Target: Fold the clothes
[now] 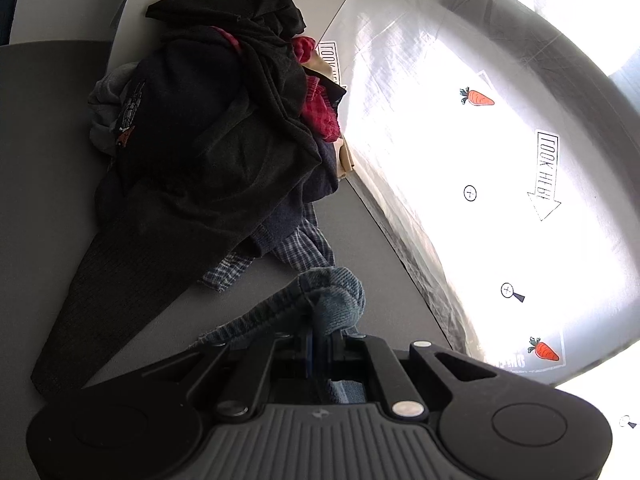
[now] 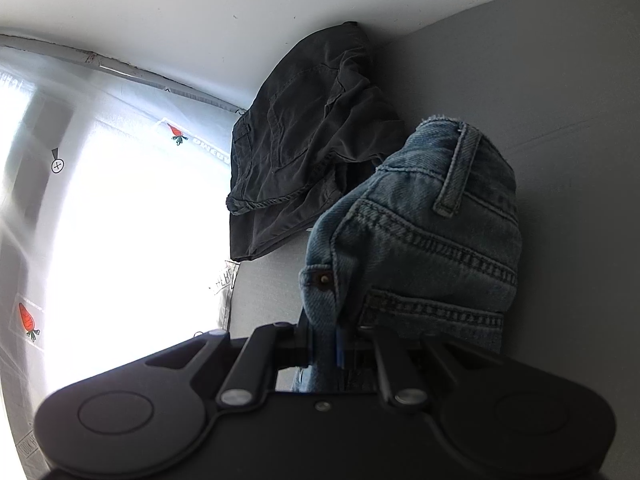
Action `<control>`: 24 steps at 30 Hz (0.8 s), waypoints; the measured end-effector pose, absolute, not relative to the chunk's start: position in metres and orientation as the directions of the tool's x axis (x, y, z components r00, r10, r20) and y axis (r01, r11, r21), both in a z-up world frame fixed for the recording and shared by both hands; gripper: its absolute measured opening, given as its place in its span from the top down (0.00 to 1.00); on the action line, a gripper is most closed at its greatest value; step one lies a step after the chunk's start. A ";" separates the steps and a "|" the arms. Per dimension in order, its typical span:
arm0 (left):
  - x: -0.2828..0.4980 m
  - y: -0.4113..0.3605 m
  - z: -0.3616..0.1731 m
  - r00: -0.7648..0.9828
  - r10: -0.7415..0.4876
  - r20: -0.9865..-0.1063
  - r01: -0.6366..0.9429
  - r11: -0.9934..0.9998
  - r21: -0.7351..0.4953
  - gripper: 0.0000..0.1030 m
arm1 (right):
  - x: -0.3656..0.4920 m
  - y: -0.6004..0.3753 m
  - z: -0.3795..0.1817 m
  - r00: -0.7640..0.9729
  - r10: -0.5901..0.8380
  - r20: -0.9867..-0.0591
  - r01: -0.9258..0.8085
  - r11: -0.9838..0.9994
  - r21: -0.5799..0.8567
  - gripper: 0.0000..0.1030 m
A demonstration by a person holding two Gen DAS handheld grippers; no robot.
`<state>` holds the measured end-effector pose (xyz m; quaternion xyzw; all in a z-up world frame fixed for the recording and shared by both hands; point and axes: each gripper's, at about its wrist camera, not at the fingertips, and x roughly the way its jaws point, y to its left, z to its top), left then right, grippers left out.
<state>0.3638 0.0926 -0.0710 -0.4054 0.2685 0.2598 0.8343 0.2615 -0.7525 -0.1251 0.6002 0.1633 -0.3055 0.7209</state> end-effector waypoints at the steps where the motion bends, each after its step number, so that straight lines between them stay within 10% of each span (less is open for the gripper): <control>1: 0.373 0.093 -0.077 0.713 0.210 -0.668 -0.657 0.533 -0.533 0.93 | 0.270 -0.754 -0.126 0.755 -0.244 -0.608 0.643 0.100 0.759 0.90; 24: 0.569 0.074 -0.159 0.656 0.115 -0.746 -0.628 0.631 -0.455 0.94 | 0.439 -0.775 -0.158 0.602 -0.264 -0.754 0.798 0.170 0.577 0.89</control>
